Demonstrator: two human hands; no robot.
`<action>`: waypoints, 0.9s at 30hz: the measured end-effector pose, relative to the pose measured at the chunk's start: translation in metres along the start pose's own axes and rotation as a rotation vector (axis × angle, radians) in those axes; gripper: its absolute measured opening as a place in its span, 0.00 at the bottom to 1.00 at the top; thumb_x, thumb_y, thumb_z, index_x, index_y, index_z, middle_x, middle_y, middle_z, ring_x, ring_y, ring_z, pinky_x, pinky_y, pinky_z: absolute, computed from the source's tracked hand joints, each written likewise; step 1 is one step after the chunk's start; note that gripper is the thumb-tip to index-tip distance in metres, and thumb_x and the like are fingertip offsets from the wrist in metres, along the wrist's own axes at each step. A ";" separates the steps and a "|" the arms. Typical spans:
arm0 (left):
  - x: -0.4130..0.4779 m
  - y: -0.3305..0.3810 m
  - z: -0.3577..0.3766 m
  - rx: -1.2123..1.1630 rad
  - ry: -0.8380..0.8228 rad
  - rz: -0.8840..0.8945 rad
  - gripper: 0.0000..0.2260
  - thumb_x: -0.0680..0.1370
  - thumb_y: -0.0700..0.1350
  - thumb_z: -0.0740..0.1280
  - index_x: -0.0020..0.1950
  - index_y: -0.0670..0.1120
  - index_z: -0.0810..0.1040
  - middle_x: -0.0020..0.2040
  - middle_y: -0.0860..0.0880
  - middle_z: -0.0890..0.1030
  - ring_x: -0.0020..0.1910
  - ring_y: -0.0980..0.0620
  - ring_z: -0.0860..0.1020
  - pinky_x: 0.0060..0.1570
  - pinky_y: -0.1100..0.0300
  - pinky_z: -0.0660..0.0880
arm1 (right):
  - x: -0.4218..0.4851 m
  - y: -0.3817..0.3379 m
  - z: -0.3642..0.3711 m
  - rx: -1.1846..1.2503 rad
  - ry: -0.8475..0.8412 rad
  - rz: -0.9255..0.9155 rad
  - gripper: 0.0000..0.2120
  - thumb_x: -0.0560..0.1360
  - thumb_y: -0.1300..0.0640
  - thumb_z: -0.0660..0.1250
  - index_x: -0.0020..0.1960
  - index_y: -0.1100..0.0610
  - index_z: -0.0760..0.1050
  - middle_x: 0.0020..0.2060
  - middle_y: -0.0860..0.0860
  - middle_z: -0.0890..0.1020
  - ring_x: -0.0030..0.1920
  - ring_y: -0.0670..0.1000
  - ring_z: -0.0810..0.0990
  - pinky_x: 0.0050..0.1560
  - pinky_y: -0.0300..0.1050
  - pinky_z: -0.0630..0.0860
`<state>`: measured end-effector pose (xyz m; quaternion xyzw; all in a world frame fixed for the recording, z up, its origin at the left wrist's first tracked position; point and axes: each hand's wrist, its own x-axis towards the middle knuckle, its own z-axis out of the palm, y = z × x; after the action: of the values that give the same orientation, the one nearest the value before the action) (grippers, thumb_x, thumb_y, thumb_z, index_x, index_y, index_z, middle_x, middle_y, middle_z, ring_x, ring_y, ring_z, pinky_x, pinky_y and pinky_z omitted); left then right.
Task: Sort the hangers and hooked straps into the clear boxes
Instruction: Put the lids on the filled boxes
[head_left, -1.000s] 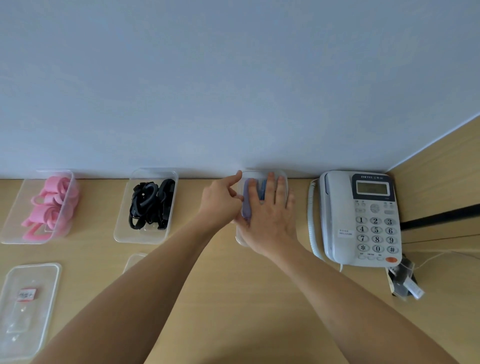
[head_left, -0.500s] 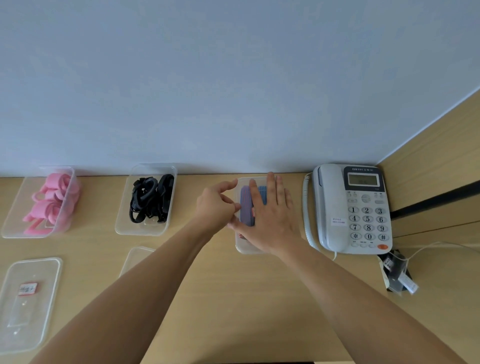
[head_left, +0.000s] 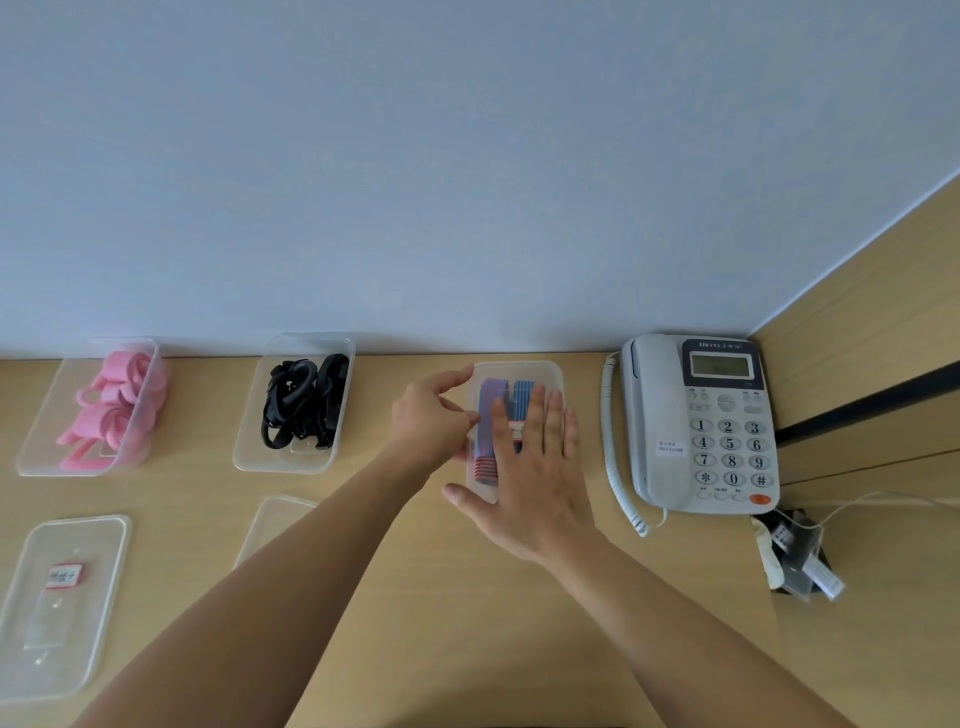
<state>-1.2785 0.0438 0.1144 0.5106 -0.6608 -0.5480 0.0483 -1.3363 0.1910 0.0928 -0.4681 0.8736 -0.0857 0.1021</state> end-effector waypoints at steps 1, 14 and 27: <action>0.001 0.000 0.000 -0.005 0.003 -0.007 0.27 0.76 0.33 0.72 0.68 0.59 0.80 0.33 0.52 0.85 0.31 0.48 0.86 0.42 0.49 0.86 | 0.000 -0.001 0.001 -0.001 0.011 -0.004 0.53 0.71 0.19 0.43 0.83 0.53 0.43 0.80 0.67 0.43 0.80 0.65 0.35 0.78 0.66 0.41; 0.028 0.026 0.005 -0.070 0.119 -0.155 0.10 0.76 0.35 0.74 0.56 0.41 0.80 0.41 0.42 0.85 0.26 0.50 0.82 0.38 0.51 0.85 | 0.040 0.006 0.001 -0.037 0.037 -0.005 0.51 0.71 0.22 0.52 0.82 0.57 0.53 0.79 0.70 0.51 0.80 0.71 0.45 0.77 0.69 0.49; -0.034 0.001 -0.041 0.365 0.153 0.271 0.09 0.82 0.46 0.68 0.61 0.51 0.82 0.56 0.54 0.82 0.50 0.54 0.80 0.55 0.55 0.76 | 0.042 0.003 -0.027 0.156 0.046 0.102 0.38 0.76 0.31 0.46 0.79 0.50 0.62 0.81 0.58 0.57 0.82 0.61 0.45 0.80 0.59 0.41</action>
<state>-1.2379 0.0408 0.1481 0.4575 -0.8059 -0.3676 0.0781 -1.3681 0.1592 0.1136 -0.4115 0.8891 -0.1588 0.1225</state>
